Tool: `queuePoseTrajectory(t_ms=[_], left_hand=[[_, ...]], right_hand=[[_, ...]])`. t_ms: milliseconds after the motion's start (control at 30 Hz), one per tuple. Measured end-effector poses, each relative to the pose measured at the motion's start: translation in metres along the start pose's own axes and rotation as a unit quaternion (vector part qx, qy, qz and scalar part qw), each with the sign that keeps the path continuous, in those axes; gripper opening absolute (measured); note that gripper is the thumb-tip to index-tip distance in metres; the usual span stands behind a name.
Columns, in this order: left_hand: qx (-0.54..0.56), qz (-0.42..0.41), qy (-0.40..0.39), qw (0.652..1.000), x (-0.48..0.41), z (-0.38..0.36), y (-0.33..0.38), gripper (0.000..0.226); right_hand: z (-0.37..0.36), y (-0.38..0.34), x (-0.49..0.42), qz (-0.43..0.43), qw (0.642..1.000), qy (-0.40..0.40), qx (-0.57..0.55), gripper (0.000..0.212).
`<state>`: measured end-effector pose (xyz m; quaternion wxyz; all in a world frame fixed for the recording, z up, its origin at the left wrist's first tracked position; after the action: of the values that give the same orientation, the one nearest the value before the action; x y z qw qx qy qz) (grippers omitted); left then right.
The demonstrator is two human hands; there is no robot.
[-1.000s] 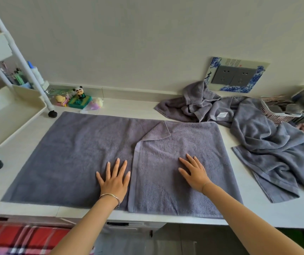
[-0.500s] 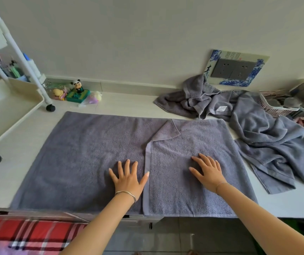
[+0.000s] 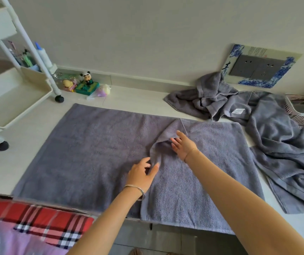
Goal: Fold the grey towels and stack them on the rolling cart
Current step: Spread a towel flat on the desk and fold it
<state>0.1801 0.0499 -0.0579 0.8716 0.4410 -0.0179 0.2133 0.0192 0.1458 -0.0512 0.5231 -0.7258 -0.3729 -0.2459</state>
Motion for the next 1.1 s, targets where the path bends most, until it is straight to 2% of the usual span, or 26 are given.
queuePoseTrajectory(t_ms=[67, 133, 200, 267, 333, 433, 500, 600, 667, 767, 1000, 1100], left_hand=[[0.062, 0.024, 0.004, 0.998, 0.001, -0.001, 0.002, 0.048], [0.036, 0.016, -0.023, 0.999, 0.003, -0.007, 0.002, 0.029], [0.011, 0.002, -0.059, 0.998, 0.008, -0.015, 0.005, 0.030], [0.021, -0.005, -0.074, 0.997, 0.012, -0.021, 0.009, 0.030], [0.070, -0.002, -0.082, 0.994, 0.016, -0.021, 0.019, 0.031], [0.202, 0.048, -0.100, 0.973, 0.025, -0.013, 0.048, 0.030], [0.298, 0.078, -0.102, 0.946, 0.030, -0.004, 0.073, 0.032], [0.360, 0.083, -0.109, 0.923, 0.028, 0.007, 0.099, 0.038], [0.397, 0.082, -0.101, 0.909, 0.027, 0.018, 0.115, 0.029], [0.437, 0.072, -0.086, 0.893, 0.028, 0.041, 0.130, 0.015], [0.484, 0.021, -0.070, 0.872, 0.044, 0.118, 0.108, 0.020], [0.471, 0.023, -0.077, 0.878, 0.053, 0.158, 0.079, 0.022]], right_hand=[[-0.003, -0.003, -0.013, -0.007, 1.000, 0.014, -0.001, 0.037], [-0.006, -0.005, -0.021, -0.013, 1.000, 0.005, 0.018, 0.040], [-0.007, -0.006, -0.027, -0.024, 0.998, -0.007, 0.060, 0.041], [-0.006, -0.009, -0.032, -0.030, 0.993, -0.019, 0.114, 0.032], [-0.005, -0.013, -0.033, -0.028, 0.988, -0.031, 0.151, 0.013], [-0.002, -0.030, -0.021, 0.041, 0.983, -0.048, 0.175, 0.016], [-0.002, -0.049, -0.004, 0.100, 0.979, -0.069, 0.165, 0.015], [-0.007, -0.079, 0.024, 0.163, 0.970, -0.085, 0.160, 0.021], [-0.015, -0.095, 0.041, 0.194, 0.965, -0.102, 0.147, 0.025], [-0.036, -0.109, 0.061, 0.230, 0.955, -0.115, 0.145, 0.026], [-0.118, -0.091, 0.091, 0.322, 0.926, -0.126, 0.149, 0.029], [-0.166, -0.076, 0.102, 0.366, 0.913, -0.117, 0.134, 0.032]])
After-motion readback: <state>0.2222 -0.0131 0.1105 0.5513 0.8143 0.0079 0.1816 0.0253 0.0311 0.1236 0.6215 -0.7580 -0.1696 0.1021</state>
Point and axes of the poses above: each hand's wrist, its own x-axis away from the middle knuckle, its own z-axis out of the back of the hand, y = z × x, the point moved 1 cm from there along -x, towards the middle knuckle, and after that the axes turned 8 degrees about -z, right-handed, at the moved point
